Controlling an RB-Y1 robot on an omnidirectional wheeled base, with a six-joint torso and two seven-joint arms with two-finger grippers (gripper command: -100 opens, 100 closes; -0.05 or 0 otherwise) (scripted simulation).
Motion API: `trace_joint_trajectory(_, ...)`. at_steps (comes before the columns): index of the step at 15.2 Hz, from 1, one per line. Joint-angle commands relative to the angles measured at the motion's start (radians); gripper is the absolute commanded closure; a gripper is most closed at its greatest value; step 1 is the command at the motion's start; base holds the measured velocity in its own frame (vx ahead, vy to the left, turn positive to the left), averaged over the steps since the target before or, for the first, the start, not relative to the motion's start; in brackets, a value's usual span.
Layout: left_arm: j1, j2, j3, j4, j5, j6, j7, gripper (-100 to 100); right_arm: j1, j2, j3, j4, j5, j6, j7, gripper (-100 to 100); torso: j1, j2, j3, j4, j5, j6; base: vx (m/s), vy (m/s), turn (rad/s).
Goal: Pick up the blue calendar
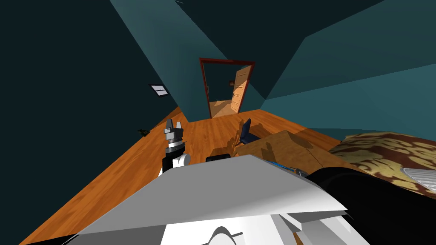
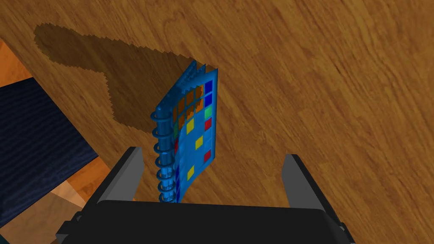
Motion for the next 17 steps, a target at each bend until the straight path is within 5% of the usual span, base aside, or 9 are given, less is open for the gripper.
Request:
trace_joint_trajectory(1,0.000,0.000,0.000,0.000,0.000,0.000,0.000,0,0.002,-0.001,0.004,0.005,0.001,0.004,-0.003,-100,0.000,0.000,0.000,0.000,0.000,0.000,0.096,-0.008,0.029)
trace_joint_trajectory(6,0.000,0.000,0.000,0.000,0.000,0.000,0.000,0,0.008,-0.001,0.012,0.014,0.004,0.007,-0.009,-100,0.001,-0.001,-0.001,0.000,0.000,0.000,0.106,0.001,0.000)
trace_joint_trajectory(10,0.000,0.000,0.000,0.000,0.000,0.000,0.000,0,-0.026,0.027,0.065,0.062,0.005,0.072,0.010,-100,-0.001,0.008,0.004,0.002,0.000,0.000,-0.017,-0.019,0.076)
trace_joint_trajectory(11,0.000,0.000,0.000,0.000,0.000,0.000,0.000,0,-0.019,0.020,0.051,0.057,0.000,0.054,0.011,-100,-0.001,0.008,0.005,0.002,-0.001,0.000,-0.014,-0.011,0.046)
trace_joint_trajectory(12,0.000,0.000,0.000,0.000,0.000,0.000,0.000,0,-0.021,0.021,0.053,0.061,-0.001,0.059,0.015,100,-0.001,0.009,0.005,0.002,0.000,0.000,0.000,0.000,0.000)
trace_joint_trajectory(17,0.000,0.000,0.000,0.000,0.000,0.000,0.000,0,-0.006,0.010,0.034,0.033,0.005,0.033,-0.002,100,0.000,0.010,0.005,0.001,-0.003,0.003,0.005,0.002,-0.009)
